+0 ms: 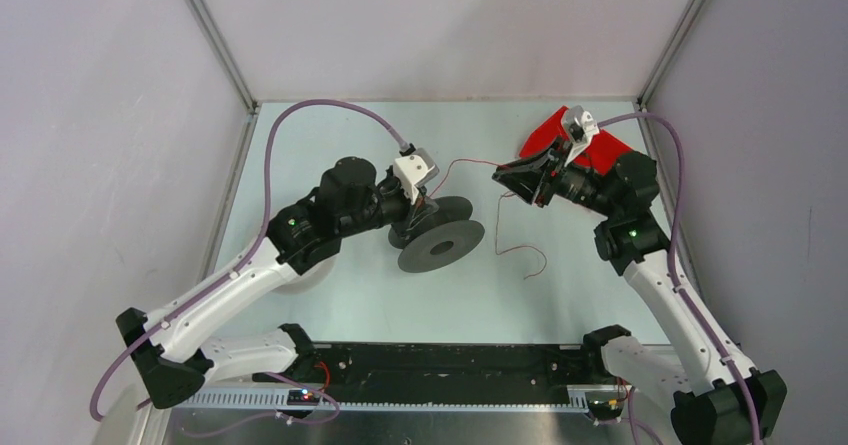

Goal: Wrap the cables
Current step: Wrap the cable around the cable reel.

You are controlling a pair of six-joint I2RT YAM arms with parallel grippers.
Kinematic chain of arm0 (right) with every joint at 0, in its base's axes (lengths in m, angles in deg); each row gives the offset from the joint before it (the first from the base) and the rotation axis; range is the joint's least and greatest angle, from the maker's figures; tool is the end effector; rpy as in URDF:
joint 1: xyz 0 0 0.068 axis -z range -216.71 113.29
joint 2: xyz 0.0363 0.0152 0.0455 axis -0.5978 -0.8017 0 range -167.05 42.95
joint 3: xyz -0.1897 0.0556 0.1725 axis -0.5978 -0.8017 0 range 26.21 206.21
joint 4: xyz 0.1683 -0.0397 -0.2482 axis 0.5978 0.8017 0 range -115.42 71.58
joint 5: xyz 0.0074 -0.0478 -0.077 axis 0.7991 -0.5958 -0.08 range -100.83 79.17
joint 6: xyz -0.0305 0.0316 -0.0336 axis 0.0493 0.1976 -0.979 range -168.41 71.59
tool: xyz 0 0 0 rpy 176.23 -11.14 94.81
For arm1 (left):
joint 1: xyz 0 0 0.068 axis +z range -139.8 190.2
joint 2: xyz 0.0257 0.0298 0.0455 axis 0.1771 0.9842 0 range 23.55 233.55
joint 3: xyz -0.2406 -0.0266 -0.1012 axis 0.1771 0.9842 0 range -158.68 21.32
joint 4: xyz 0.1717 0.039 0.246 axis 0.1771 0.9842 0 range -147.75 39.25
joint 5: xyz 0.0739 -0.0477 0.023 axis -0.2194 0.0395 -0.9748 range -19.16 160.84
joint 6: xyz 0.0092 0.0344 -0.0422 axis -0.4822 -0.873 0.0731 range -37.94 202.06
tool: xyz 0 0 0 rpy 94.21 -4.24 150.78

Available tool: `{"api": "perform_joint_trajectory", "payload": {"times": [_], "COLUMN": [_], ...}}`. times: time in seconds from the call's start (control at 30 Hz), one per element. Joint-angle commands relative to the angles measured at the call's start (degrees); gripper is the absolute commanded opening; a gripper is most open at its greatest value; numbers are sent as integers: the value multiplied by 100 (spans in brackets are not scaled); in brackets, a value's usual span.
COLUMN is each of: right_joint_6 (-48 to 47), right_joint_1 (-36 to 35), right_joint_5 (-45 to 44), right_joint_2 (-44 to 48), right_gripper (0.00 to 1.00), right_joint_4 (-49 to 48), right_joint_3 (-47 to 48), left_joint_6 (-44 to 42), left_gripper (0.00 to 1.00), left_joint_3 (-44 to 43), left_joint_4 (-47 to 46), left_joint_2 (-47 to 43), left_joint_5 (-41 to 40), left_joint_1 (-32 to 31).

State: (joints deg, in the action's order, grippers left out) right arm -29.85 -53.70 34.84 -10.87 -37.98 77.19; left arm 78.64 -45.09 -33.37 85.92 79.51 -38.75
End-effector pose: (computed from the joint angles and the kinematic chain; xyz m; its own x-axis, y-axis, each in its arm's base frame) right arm 0.2412 0.1018 0.3804 -0.1268 0.1938 -0.9728 -0.8842 0.4225 0.1994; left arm 0.1864 -0.2226 0.3794 -0.1779 0.2941 -0.9391 0.8505 0.5259 0.0036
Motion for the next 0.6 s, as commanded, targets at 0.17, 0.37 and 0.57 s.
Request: {"api": "perform_joint_trajectory", "payload": {"times": [0.17,0.37,0.57], "right_joint_6": [-872,-1367,-2030], "right_joint_1": [-114,-730,-1395], "right_joint_5": [388,-8,-656], "right_joint_2": [493,421,-307], "right_gripper": [62,66,66], "right_joint_4": [210,-286,7], "right_joint_3": [41,190,622], "left_joint_6": [130,175,175], "left_gripper": [0,0,0], "left_joint_3": [-55,-41,-111], "left_joint_4": [-242,-240,-245], "left_joint_2": [-215,-101,0], "left_joint_5": [358,452,496], "left_joint_1": [44,59,72]}}
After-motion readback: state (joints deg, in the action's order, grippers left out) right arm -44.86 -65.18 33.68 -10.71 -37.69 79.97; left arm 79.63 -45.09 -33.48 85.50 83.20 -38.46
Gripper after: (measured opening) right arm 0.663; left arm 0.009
